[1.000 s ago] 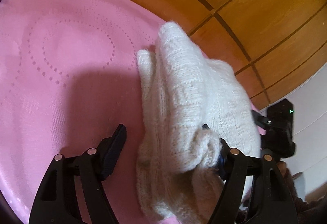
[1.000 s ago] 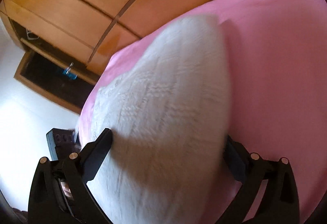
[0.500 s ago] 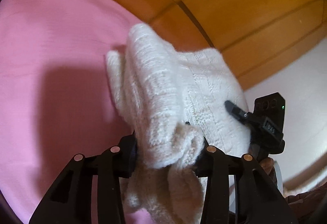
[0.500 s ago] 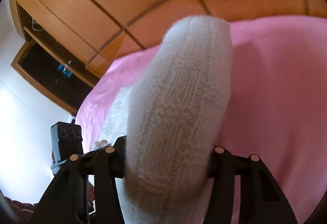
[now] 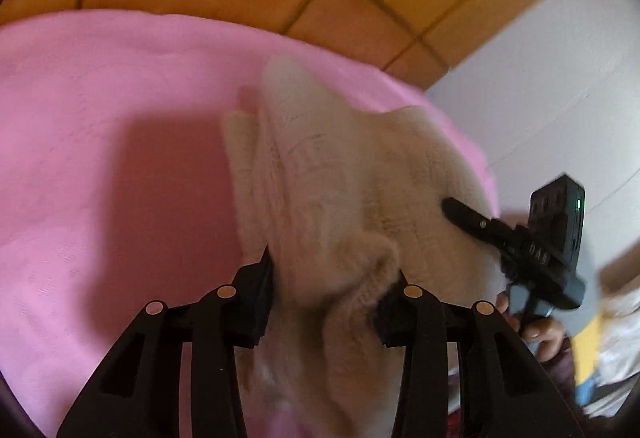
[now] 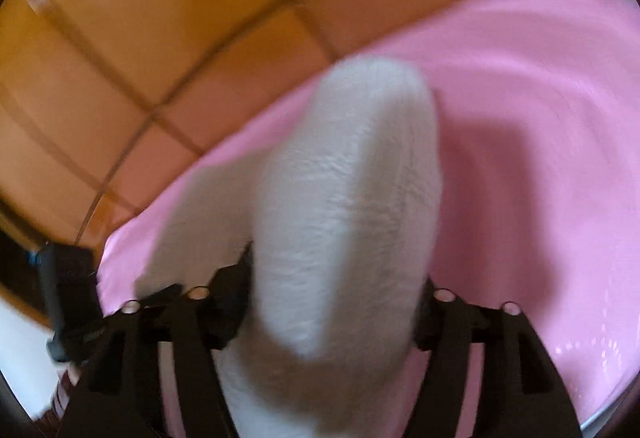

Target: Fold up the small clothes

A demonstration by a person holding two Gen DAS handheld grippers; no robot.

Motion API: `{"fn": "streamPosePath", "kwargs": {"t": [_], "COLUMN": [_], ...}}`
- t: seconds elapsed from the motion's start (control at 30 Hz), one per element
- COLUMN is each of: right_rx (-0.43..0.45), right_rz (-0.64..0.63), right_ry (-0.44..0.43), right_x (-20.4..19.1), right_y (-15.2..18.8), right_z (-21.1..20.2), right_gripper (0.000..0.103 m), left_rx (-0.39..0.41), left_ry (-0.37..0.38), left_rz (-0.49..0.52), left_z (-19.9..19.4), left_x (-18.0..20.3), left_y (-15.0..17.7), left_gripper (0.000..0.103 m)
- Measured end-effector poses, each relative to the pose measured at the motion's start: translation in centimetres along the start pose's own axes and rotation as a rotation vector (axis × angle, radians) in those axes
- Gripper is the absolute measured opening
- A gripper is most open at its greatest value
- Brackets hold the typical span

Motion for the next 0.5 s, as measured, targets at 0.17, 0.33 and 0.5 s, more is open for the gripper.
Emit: {"fn": "streamPosePath", "kwargs": {"t": [0.17, 0.33, 0.5], "right_rx": [0.087, 0.157, 0.121], "right_rz": [-0.011, -0.125, -0.267], "right_ry": [0.112, 0.190, 0.267], "right_x": [1.2, -1.6, -5.0], "right_y": [0.5, -0.2, 0.5], "right_z": [-2.7, -5.7, -4.0], "right_gripper": [0.088, 0.077, 0.072], "left_rx": [0.077, 0.205, 0.195], "left_ry": [-0.127, -0.177, -0.305], "left_rz": [0.106, 0.152, 0.188], "left_z": [-0.5, -2.6, -1.3], "left_x": [1.1, 1.3, -1.5], "left_y": [0.0, -1.6, -1.0], "left_gripper": [0.046, 0.047, 0.047]}}
Point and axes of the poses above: each gripper's, at about its wrist camera, not at the fingertips, and z roughly the way its jaws point, x to its right, y to its underside, the point moved 9 cm from there along z, roughly the way its jaws point, and after that the axes turned 12 degrees about -z, right-handed, at the moved point
